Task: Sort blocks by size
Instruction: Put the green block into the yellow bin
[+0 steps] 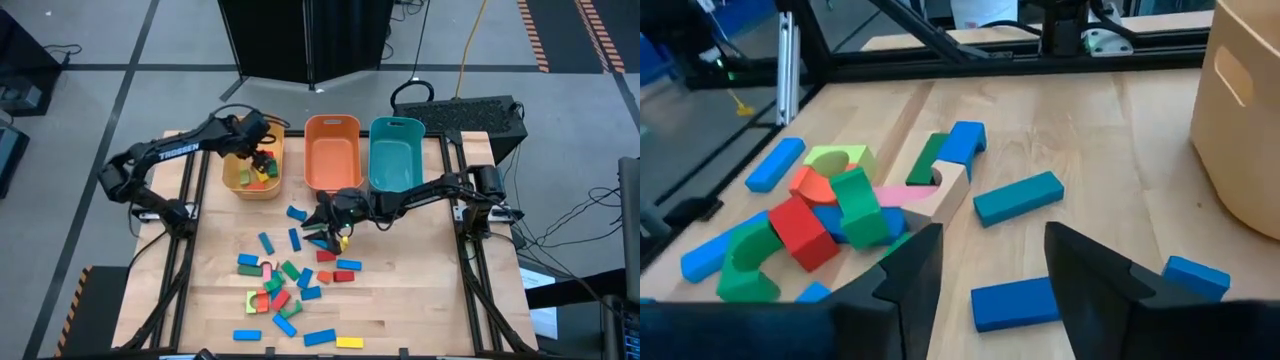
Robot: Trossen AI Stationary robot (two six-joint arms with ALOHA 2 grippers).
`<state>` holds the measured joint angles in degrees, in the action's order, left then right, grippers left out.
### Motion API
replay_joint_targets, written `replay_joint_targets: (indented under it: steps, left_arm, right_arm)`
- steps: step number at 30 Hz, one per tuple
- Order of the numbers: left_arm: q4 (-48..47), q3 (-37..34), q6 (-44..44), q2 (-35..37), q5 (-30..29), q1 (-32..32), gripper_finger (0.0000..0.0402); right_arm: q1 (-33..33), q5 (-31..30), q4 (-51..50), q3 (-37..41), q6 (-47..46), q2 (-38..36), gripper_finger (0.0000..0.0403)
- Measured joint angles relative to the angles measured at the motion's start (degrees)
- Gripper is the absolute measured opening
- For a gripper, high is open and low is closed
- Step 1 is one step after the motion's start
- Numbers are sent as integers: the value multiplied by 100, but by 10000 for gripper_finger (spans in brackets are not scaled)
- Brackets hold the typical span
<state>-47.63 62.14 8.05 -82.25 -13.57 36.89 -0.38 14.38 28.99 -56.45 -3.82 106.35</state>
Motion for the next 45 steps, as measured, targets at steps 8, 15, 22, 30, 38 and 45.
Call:
replay_joint_targets:
  steps: [8,15,22,30,38,45]
  left_arm:
    - [22,-101,305,1160,-111,-1160,294]
    - [45,-499,867,1756,-250,-2478,294]
    - [219,-924,1648,1872,-692,-3760,294]
    - [327,-1208,2582,1863,-1397,-5196,294]
    - [527,-1335,3277,1831,-2039,-6439,294]
    - [516,-1337,3692,1736,-2548,-7222,294]
  right_arm:
    - [246,-229,98,-159,289,396,194]
    - [518,-216,-34,-542,622,787,212]
    - [675,-230,-149,-1036,707,1276,238]
    - [853,-198,-782,-1638,1303,1735,251]
    - [946,93,-1035,-2202,1396,2092,251]
    - [952,95,-1092,-2347,1485,2107,251]
